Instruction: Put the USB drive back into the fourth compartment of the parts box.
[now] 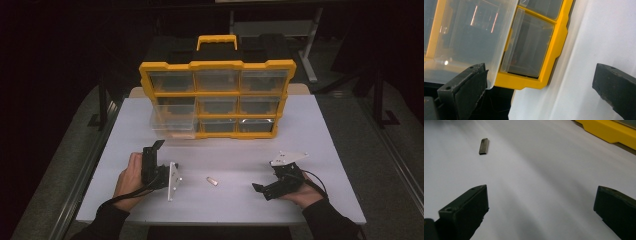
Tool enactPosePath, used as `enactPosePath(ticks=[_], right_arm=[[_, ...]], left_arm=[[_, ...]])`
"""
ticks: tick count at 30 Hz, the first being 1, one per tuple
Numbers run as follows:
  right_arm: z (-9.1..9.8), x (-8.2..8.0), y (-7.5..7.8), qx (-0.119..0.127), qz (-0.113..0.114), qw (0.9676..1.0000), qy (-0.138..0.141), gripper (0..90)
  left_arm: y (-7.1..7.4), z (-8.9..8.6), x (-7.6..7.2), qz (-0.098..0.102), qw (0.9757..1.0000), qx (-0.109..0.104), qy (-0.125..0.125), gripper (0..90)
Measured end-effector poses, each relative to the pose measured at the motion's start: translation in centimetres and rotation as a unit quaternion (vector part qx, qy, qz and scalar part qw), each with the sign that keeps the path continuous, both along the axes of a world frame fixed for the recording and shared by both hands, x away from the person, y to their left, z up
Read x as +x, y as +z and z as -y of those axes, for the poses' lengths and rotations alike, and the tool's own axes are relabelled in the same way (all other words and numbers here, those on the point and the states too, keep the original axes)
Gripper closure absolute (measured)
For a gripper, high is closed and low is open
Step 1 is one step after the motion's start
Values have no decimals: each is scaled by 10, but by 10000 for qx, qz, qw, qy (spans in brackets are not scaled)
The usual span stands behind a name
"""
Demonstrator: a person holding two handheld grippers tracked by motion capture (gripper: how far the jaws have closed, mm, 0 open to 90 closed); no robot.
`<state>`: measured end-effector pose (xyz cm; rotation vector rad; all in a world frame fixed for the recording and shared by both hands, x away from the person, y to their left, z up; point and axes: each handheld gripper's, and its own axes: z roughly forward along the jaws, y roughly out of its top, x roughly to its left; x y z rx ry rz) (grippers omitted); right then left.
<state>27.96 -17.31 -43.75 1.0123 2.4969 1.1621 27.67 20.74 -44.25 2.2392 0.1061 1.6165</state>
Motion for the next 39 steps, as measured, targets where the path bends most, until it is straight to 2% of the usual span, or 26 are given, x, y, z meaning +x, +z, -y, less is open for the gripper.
enactPosePath(ticks=[9, 22, 26, 33, 39], right_arm=[[-1, 0, 0, -8, -10, 10000, 11, 0], [0, 0, 0, -13, -5, 10000, 6, 0], [0, 0, 0, -12, -8, 10000, 1, 0], [0, 0, 0, -10, -9, 10000, -2, 0], [0, 0, 0, -3, -7, 10000, -2, 0]], left_arm=[[2, -2, 2, -228, 9991, -349, 30, 0], [4, -6, 6, -608, 9948, -811, 121, 0], [5, -8, 7, -757, 9919, -1008, 153, 0], [5, -10, 9, -935, 9886, -1165, 178, 0], [6, -12, 11, -1162, 9832, -1390, 221, 0]])
